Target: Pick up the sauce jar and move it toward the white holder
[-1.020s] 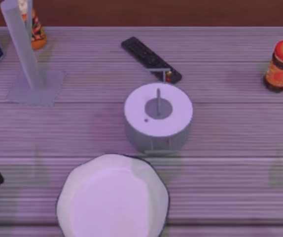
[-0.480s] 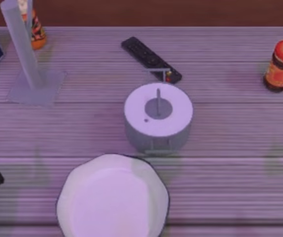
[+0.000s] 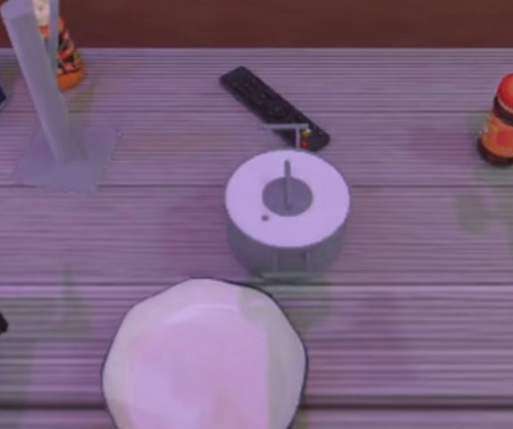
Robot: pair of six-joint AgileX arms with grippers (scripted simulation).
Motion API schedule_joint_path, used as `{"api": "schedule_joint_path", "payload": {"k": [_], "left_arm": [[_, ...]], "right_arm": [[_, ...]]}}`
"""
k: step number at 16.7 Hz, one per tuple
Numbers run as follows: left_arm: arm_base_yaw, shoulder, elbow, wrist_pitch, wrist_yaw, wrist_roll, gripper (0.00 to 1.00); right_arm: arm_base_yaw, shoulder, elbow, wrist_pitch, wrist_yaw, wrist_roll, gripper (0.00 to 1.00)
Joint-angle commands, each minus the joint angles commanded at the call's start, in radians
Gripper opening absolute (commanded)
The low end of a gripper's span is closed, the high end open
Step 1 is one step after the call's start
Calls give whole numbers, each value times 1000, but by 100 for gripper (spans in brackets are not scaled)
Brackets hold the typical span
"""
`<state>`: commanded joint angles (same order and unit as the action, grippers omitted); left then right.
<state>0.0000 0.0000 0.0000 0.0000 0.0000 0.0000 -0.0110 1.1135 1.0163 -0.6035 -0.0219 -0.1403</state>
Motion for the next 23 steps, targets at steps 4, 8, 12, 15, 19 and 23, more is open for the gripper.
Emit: {"api": "schedule_joint_path", "payload": {"k": [4, 8, 12, 15, 19, 23], "left_arm": [[0, 0, 0, 0, 0, 0, 100], [0, 0, 0, 0, 0, 0, 100], [0, 0, 0, 0, 0, 0, 100], [0, 0, 0, 0, 0, 0, 100], [0, 0, 0, 0, 0, 0, 100], [0, 0, 0, 0, 0, 0, 100]], "right_arm": [[-3, 422, 416, -219, -9, -61, 100], [-3, 818, 817, -417, -20, -121, 100], [-1, 1150, 1160, -574, -30, -173, 100], [-1, 1331, 1351, -654, -36, -203, 100], [0, 1456, 1484, -705, -39, -223, 100], [0, 1466, 1495, -709, -40, -224, 100]]}}
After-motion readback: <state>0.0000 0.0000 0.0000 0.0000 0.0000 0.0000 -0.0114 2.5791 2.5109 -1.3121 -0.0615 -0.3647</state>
